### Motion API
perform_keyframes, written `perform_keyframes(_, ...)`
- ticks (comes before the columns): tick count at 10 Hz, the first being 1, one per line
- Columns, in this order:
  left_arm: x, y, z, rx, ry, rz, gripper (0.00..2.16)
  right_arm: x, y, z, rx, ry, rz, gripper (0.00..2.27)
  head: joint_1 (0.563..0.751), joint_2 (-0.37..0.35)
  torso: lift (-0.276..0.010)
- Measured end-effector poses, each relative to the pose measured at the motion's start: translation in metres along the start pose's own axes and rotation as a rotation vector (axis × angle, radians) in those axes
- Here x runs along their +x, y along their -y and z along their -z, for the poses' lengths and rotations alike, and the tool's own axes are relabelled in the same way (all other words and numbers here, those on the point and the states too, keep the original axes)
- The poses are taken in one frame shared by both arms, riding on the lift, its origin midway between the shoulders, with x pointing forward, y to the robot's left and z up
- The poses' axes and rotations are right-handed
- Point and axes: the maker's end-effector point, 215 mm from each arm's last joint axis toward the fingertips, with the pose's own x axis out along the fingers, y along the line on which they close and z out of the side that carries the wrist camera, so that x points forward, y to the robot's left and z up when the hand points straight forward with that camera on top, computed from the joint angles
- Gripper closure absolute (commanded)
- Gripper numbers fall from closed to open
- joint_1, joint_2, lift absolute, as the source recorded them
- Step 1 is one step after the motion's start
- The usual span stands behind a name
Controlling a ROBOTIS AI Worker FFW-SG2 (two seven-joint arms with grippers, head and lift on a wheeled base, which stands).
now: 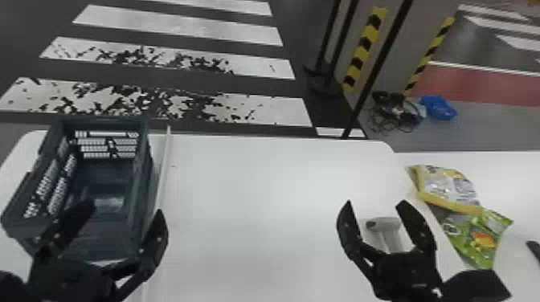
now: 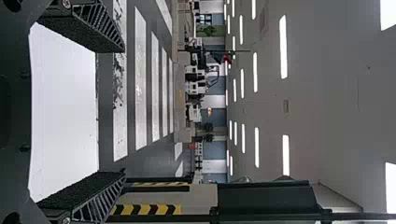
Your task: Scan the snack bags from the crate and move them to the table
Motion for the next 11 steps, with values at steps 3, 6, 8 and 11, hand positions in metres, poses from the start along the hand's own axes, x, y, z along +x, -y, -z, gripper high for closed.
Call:
perform_keyframes(3, -0.024, 0.006, 0.016, -0.018, -0.045, 0.002, 0.06, -0.019, -0.017, 0.019, 0.018, -0.077, -0.025, 0.07, 0.695, -0.179, -0.095)
perform_keyframes(6, -0.04, -0.001, 0.026, -0.037, -0.059, -0.023, 0.06, -0.04, -0.025, 0.026, 0.024, -0.096, -0.038, 0.1, 0.695, -0.164, -0.095)
perform_keyframes(8, -0.044, -0.012, 0.029, -0.046, -0.062, -0.043, 0.06, -0.048, -0.033, 0.027, 0.025, -0.094, -0.054, 0.11, 0.695, -0.128, -0.095)
perform_keyframes(11, -0.047, -0.017, 0.036, -0.069, -0.051, -0.06, 0.06, -0.048, -0.032, 0.03, 0.026, -0.095, -0.052, 0.14, 0.695, -0.119, -0.095)
